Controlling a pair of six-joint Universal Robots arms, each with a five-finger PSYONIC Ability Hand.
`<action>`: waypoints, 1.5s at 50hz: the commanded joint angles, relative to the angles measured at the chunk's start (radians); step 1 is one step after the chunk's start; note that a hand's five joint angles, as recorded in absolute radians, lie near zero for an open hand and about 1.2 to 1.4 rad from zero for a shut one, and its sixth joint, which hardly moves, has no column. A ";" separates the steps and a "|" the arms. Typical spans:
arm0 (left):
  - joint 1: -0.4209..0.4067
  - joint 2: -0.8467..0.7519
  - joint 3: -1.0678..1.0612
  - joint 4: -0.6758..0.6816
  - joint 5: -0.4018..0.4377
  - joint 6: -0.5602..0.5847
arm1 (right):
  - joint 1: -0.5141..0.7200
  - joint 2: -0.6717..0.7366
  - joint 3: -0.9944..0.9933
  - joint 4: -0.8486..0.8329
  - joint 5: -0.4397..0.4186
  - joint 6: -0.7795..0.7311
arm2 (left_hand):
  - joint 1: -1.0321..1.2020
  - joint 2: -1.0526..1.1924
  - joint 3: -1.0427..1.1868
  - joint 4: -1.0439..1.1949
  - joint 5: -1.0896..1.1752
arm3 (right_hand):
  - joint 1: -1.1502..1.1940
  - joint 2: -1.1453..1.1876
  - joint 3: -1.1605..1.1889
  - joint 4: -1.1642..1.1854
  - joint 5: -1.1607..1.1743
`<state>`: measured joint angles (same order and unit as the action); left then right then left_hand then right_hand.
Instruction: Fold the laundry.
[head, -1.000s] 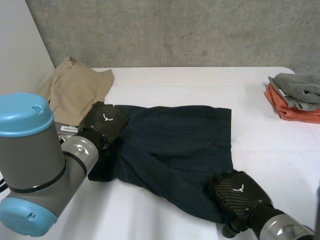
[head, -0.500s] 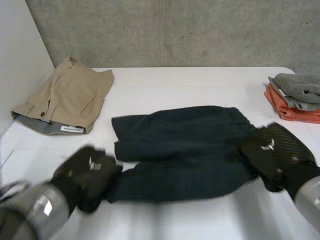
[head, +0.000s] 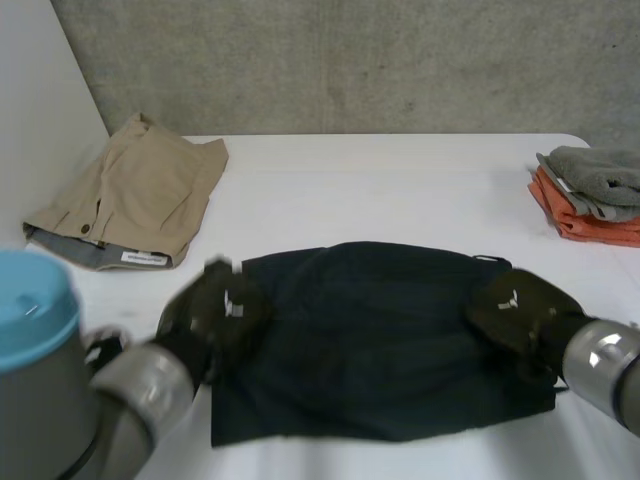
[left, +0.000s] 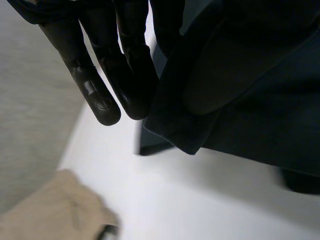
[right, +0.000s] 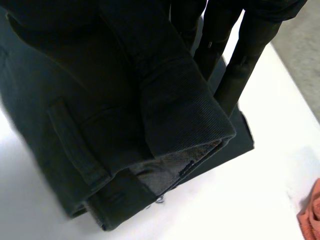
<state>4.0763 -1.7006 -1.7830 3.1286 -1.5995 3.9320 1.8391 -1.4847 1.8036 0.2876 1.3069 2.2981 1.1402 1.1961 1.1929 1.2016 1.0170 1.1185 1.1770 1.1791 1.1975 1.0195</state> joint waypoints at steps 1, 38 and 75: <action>0.024 -0.212 0.184 0.165 -0.042 0.000 | 0.012 0.164 -0.131 -0.154 0.107 0.061 | 0.256 0.200 0.203 0.195 0.205 | 0.278 0.219 0.217 0.199 0.202; 0.056 -0.375 0.683 0.647 -0.152 -0.068 | 0.077 0.481 -0.793 -0.730 0.215 0.396 | 0.256 0.200 0.203 0.195 0.205 | 0.278 0.219 0.217 0.199 0.202; -0.154 0.213 -0.190 -0.493 -0.027 0.078 | 0.129 -0.063 0.037 0.237 0.169 -0.229 | 0.256 0.200 0.203 0.195 0.205 | 0.278 0.219 0.217 0.199 0.202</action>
<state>4.0275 -1.5537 -1.9534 2.8867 -1.7157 3.9834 1.9653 -1.4137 1.7220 0.4200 1.4914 2.1920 1.1402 1.2009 1.1961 1.2053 1.0171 1.1312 1.1854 1.1935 1.2009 1.0196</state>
